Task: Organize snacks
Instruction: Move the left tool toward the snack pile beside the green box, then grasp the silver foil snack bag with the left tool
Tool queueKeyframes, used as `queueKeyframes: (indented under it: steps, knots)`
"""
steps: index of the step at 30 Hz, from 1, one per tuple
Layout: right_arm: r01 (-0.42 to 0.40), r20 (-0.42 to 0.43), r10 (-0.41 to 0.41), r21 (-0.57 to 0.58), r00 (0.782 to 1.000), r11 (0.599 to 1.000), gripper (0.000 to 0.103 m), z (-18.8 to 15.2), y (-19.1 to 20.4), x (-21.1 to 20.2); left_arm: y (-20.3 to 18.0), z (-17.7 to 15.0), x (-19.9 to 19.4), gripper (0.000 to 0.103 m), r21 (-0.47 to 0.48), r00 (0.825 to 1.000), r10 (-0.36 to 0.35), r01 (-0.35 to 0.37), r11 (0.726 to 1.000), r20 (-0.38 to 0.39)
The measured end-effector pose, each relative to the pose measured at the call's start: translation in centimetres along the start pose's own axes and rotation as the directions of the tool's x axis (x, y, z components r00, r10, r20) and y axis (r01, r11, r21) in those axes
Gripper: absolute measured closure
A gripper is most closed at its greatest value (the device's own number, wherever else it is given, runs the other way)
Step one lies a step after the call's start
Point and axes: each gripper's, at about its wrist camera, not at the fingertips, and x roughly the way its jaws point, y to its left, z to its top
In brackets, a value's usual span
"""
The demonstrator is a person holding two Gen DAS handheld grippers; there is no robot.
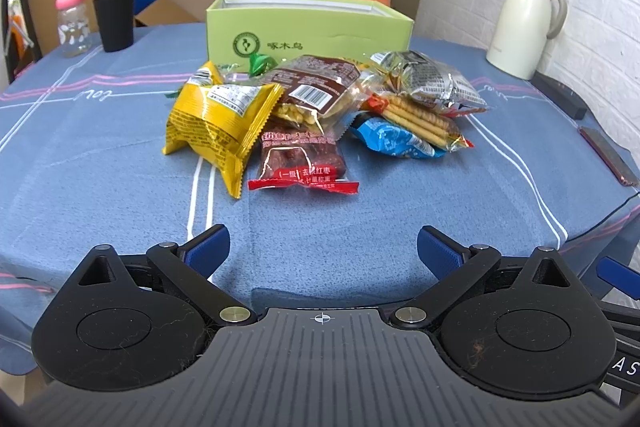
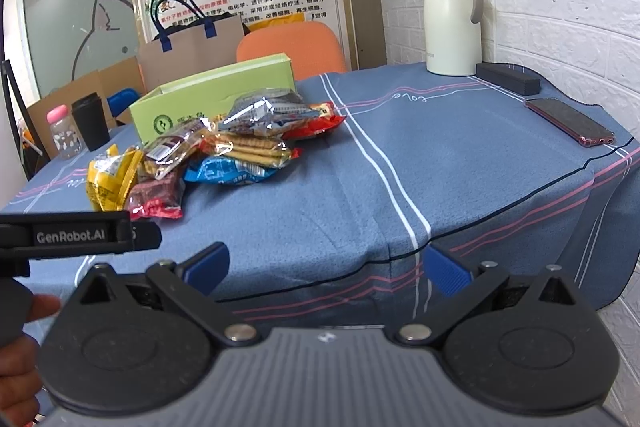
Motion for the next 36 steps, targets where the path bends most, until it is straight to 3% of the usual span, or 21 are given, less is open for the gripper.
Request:
queueKeyframes:
  steps: [10,18,24,30,36]
  knots:
    - [0.003,0.007,-0.003,-0.008,1.0,1.0,0.001,0.1,0.0,-0.2,0.7,0.4,-0.1,0.013,-0.029,1.0,0.001,-0.001,1.0,-0.003]
    - [-0.015,0.009,0.016,-0.027,1.0,1.0,0.001,0.8,0.1,0.1,1.7,3.3,-0.3,0.012,-0.069,0.999,0.018,-0.016,0.997,0.033]
    - [-0.059,-0.002,0.059,-0.007,0.998,0.998,0.0,2.1,-0.2,3.8,1.9,4.7,0.9,0.011,-0.079,1.0,-0.004,0.005,0.997,0.016]
    - [-0.025,-0.063,0.022,-0.049,0.998,0.998,0.001,3.9,-0.4,9.3,1.2,5.9,2.7,0.011,-0.076,1.0,-0.026,0.025,0.997,-0.015]
    - [0.028,-0.09,-0.042,-0.145,0.995,0.989,0.001,4.1,0.7,11.5,0.9,7.6,4.6,0.011,-0.093,0.998,-0.046,0.042,0.995,-0.039]
